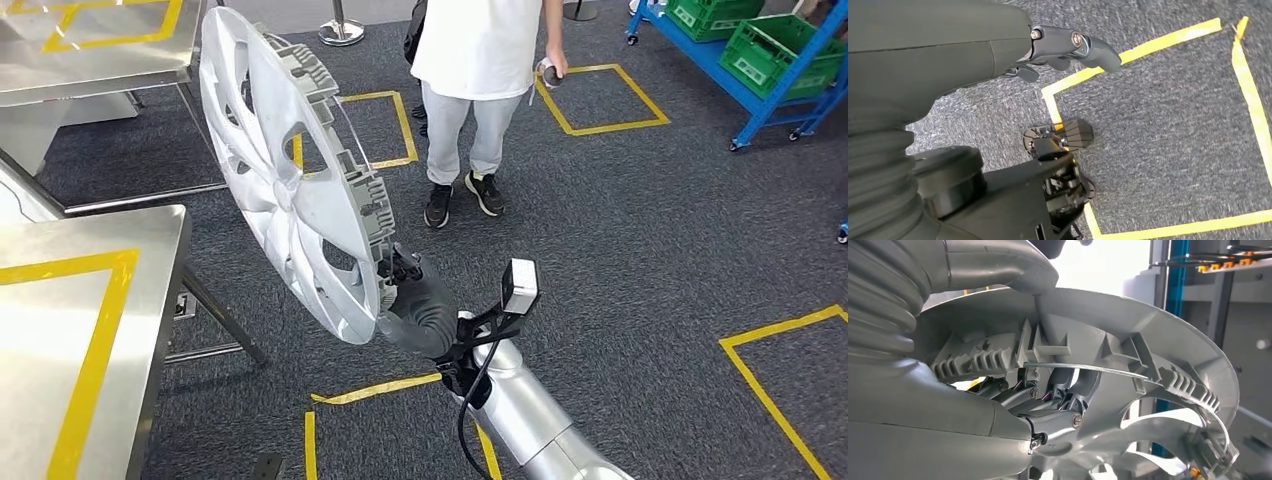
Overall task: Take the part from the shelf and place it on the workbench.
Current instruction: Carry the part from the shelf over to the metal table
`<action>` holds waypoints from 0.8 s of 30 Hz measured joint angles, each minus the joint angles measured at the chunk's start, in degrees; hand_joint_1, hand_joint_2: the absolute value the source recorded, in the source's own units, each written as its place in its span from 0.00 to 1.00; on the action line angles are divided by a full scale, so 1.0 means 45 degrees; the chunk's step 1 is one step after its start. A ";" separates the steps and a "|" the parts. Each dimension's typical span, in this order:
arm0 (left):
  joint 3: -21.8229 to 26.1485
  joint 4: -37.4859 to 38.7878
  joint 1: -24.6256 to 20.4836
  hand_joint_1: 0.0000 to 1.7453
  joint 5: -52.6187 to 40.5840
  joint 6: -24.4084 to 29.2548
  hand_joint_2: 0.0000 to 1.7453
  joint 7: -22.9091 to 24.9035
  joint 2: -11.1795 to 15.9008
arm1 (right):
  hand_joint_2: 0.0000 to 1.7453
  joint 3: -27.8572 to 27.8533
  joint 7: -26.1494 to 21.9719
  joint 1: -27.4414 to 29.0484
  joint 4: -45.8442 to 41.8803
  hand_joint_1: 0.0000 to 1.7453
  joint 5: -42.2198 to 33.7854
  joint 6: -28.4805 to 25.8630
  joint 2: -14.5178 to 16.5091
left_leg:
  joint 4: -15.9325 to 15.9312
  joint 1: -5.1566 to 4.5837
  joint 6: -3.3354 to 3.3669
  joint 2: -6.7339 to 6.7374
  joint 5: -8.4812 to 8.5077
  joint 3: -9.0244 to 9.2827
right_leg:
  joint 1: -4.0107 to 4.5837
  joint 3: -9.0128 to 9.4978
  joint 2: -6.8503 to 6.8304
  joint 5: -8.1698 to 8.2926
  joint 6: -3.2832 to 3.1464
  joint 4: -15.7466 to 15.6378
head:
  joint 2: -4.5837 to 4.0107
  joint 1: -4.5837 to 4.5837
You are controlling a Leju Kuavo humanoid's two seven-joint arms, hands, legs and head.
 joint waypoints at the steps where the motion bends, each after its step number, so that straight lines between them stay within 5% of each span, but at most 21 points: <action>1: 0.0000 0.0000 0.0020 0.00 0.0002 0.0000 1.00 0.0000 -0.0012 | 1.00 0.0047 0.0027 -0.0003 0.0005 1.00 0.0000 0.0000 0.0029 | -0.0030 0.0016 0.0073 -0.0120 0.0023 0.0006 | -0.0032 -0.0004 0.0099 -0.0062 0.0081 0.0059 | 0.0000 0.0004; 4: 0.0000 0.0000 0.0001 0.00 0.0006 0.0004 1.00 -0.0004 -0.0057 | 1.00 0.0193 0.0106 -0.0021 0.0022 1.00 -0.0011 0.0000 0.0099 | -0.0100 0.0101 0.0255 -0.0466 0.0089 0.0034 | -0.0126 -0.0666 0.1013 -0.0902 0.0280 0.1527 | 0.0000 0.0061; 6: 0.0000 0.0000 -0.0008 0.00 0.0007 0.0005 1.00 -0.0008 -0.0074 | 1.00 0.0258 0.0181 0.0009 0.0076 1.00 -0.0039 0.0001 0.0103 | -0.0084 0.0109 0.0302 -0.0742 0.0090 0.0025 | -0.0139 -0.1509 0.1297 -0.1561 0.0328 0.3196 | 0.0000 0.0103; 7: 0.0000 0.0000 0.0007 0.00 0.0007 0.0005 1.00 -0.0010 -0.0080 | 1.00 0.0283 0.0221 0.0030 0.0115 1.00 -0.0061 0.0001 0.0103 | -0.0070 0.0111 0.0304 -0.0904 0.0089 0.0023 | -0.0145 -0.1762 0.1324 -0.1598 0.0333 0.3624 | 0.0000 0.0112; 9: 0.0000 0.0000 0.0031 0.00 0.0007 0.0005 1.00 -0.0010 -0.0089 | 1.00 0.0342 0.0273 0.0044 0.0166 1.00 -0.0098 0.0004 0.0105 | -0.0028 0.0126 0.0283 -0.1249 0.0085 0.0023 | -0.0177 -0.1544 0.1402 -0.0944 0.0314 0.2979 | 0.0000 0.0120; 11: 0.0000 0.0000 0.0025 0.00 0.0007 0.0005 1.00 -0.0010 -0.0109 | 1.00 0.0427 0.0299 0.0013 0.0186 1.00 -0.0120 0.0005 0.0109 | 0.0041 0.0137 0.0196 -0.1576 0.0071 -0.0007 | -0.0240 -0.0739 0.1816 -0.0104 0.0281 0.1214 | 0.0000 0.0129; 13: 0.0000 0.0000 0.0015 0.00 0.0007 0.0005 1.00 -0.0012 -0.0124 | 1.00 0.0494 0.0325 -0.0031 0.0205 1.00 -0.0138 0.0007 0.0119 | 0.0070 0.0141 0.0032 -0.1832 0.0095 -0.0093 | -0.0261 -0.0310 0.2139 0.0161 0.0209 0.0244 | 0.0000 0.0132; 15: 0.0000 0.0000 0.0043 0.00 0.0007 0.0005 1.00 -0.0017 -0.0130 | 1.00 0.0538 0.0364 -0.0059 0.0242 1.00 -0.0164 0.0010 0.0154 | 0.0007 0.0185 -0.0169 -0.2036 0.0170 -0.0183 | -0.0220 -0.0301 0.2016 0.0177 0.0054 0.0155 | 0.0000 0.0132; 16: 0.0000 0.0000 0.0068 0.00 0.0007 0.0005 1.00 -0.0021 -0.0134 | 1.00 0.0555 0.0381 -0.0076 0.0265 1.00 -0.0181 0.0010 0.0189 | 0.0046 0.0202 -0.0242 -0.1947 0.0164 -0.0231 | -0.0209 -0.0288 0.1899 0.0218 -0.0041 0.0113 | 0.0000 0.0129; 18: 0.0000 0.0002 0.0076 0.00 0.0007 0.0005 1.00 -0.0030 -0.0142 | 1.00 0.0580 0.0395 -0.0130 0.0315 1.00 -0.0210 0.0010 0.0260 | 0.0655 0.0177 -0.0352 -0.1311 -0.0212 -0.0530 | -0.0216 -0.0249 0.1642 0.0285 -0.0226 0.0018 | 0.0000 0.0045; 20: 0.0000 0.0004 0.0044 0.00 0.0007 0.0006 1.00 -0.0044 -0.0149 | 1.00 0.0590 0.0399 -0.0158 0.0380 1.00 -0.0223 0.0007 0.0284 | 0.2144 0.0155 -0.0427 -0.0652 -0.1043 -0.1181 | -0.0178 -0.0240 0.1354 0.0282 -0.0322 -0.0010 | 0.0000 -0.0052; 22: 0.0000 0.0003 0.0043 0.00 0.0007 0.0006 1.00 -0.0052 -0.0152 | 1.00 0.0592 0.0419 -0.0152 0.0490 1.00 -0.0228 0.0004 0.0279 | 0.3450 0.0169 -0.0483 -0.0531 -0.1565 -0.1753 | -0.0145 -0.0244 0.1027 0.0263 -0.0351 -0.0006 | 0.0000 -0.0069; 24: 0.0000 0.0001 0.0062 0.00 0.0007 0.0007 1.00 -0.0055 -0.0149 | 1.00 0.0592 0.0437 -0.0147 0.0595 1.00 -0.0228 0.0000 0.0277 | 0.3086 0.0169 -0.0491 -0.0454 -0.1196 -0.1495 | -0.0137 -0.0235 0.0727 0.0243 -0.0342 0.0002 | 0.0000 -0.0075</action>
